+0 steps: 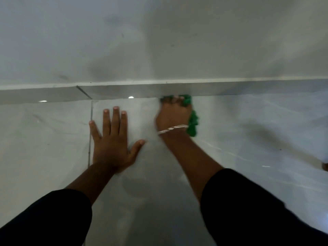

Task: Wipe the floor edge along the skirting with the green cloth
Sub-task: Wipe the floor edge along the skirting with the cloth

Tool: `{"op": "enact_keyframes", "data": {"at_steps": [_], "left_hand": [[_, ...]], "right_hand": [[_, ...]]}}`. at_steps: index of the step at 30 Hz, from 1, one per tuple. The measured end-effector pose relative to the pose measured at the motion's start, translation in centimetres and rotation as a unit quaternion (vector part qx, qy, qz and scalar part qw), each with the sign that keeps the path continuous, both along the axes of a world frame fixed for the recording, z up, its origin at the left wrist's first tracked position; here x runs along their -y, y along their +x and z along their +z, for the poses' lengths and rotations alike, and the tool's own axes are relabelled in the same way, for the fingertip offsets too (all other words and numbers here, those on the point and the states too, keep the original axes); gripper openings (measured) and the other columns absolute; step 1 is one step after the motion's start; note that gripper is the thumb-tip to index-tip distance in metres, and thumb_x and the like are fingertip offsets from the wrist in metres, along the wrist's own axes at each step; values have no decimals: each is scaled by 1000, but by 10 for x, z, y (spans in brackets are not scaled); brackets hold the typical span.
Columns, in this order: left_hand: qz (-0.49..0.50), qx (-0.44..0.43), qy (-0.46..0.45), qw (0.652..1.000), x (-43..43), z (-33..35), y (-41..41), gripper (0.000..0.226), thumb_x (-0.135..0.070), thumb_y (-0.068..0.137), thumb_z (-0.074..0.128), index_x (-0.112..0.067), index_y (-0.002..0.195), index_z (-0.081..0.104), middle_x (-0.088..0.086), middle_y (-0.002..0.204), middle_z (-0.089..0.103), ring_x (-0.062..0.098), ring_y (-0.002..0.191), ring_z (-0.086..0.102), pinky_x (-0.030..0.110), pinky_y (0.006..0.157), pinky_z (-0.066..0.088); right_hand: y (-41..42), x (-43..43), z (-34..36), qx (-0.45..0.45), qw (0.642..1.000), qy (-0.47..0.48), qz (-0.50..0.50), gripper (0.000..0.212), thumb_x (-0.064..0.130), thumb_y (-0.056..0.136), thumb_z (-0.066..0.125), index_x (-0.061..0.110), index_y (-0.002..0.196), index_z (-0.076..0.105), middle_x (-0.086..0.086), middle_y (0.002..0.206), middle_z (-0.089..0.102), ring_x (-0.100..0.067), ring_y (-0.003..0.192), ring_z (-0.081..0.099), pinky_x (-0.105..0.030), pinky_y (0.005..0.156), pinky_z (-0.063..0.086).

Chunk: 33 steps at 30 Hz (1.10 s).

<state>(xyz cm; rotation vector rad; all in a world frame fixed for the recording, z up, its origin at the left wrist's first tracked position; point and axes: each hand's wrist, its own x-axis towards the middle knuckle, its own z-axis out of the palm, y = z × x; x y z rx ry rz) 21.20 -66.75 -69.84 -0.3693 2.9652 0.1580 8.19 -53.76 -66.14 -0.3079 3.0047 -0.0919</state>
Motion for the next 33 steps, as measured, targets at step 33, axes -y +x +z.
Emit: {"op": "enact_keyframes", "data": {"at_steps": [33], "left_hand": [[26,-10,8,1000,3,1,4,108,-80,84,19,-3,158,4,15,170,1,28,157,-3,63,122,5]], "right_hand": [[-37,-113,-1,-64,997,-32,2,31,21,88,49,27,116,61,-6,112,67,-31,105,61,-42,80,48]]}}
